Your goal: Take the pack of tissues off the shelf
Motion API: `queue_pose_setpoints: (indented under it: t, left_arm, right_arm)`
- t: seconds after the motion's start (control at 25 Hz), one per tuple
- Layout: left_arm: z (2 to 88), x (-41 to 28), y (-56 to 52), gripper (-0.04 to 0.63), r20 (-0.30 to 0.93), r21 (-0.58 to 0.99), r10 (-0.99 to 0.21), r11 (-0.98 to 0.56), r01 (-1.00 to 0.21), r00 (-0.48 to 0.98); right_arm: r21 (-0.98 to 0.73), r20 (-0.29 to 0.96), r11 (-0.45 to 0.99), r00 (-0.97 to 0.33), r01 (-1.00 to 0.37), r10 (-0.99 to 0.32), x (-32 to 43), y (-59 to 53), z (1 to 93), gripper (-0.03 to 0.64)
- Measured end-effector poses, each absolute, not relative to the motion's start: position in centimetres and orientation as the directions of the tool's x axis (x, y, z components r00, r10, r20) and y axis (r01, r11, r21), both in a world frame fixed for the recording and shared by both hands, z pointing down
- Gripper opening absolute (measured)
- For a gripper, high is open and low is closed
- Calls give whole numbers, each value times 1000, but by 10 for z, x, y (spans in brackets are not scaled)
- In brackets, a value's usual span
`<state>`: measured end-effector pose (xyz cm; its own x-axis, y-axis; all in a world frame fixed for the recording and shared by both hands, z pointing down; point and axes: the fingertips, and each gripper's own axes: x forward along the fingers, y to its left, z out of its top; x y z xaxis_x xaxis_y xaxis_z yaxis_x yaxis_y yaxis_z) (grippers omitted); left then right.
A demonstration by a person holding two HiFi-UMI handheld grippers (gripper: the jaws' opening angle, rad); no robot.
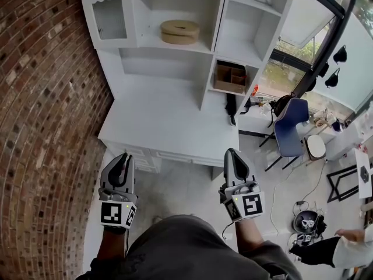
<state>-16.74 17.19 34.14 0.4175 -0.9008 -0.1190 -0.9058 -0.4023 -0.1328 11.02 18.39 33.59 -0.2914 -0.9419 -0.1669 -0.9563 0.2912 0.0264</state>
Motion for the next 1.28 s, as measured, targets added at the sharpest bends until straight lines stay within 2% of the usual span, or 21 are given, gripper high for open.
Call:
queue_pose_setpoints:
  t: [0.08, 0.16, 0.2, 0.24, 0.32, 0.36, 0.4, 1.28]
  left_arm:
    - [342, -168, 171, 69, -117, -133, -901, -402, -906, 417]
    - [340, -172, 170, 117, -124, -124, -906, -391, -912, 406]
    - [339, -174, 170, 154, -132, -114, -908, -384, -916, 397]
    - [337, -176, 171, 224, -143, -103, -909, -379, -920, 391]
    - [333, -180, 172, 309, -165, -86, -910, -371, -925, 380]
    - [331, -182, 172, 373, -174, -85, -911, -364, -928, 373]
    - [330, -185, 173, 385, -180, -87, -913, -355, -931, 365]
    - [340, -152, 158, 393, -122, -149, -942, -294, -944, 313]
  right_arm:
    - [28, -163, 290, -291, -956, -943, 110, 183, 337, 0]
    - [30, -159, 291, -292, -956, -943, 110, 183, 338, 0]
    - [30, -157, 292, -293, -956, -943, 110, 183, 338, 0]
    - [30, -155, 293, -294, -956, -943, 111, 183, 339, 0]
    - [31, -154, 296, -297, -955, -942, 112, 184, 339, 0]
    - [32, -154, 297, -298, -954, -942, 112, 184, 339, 0]
    - [34, -154, 297, -299, -954, -942, 113, 184, 340, 0]
    - [18, -120, 354, -353, -935, -928, 150, 175, 359, 0]
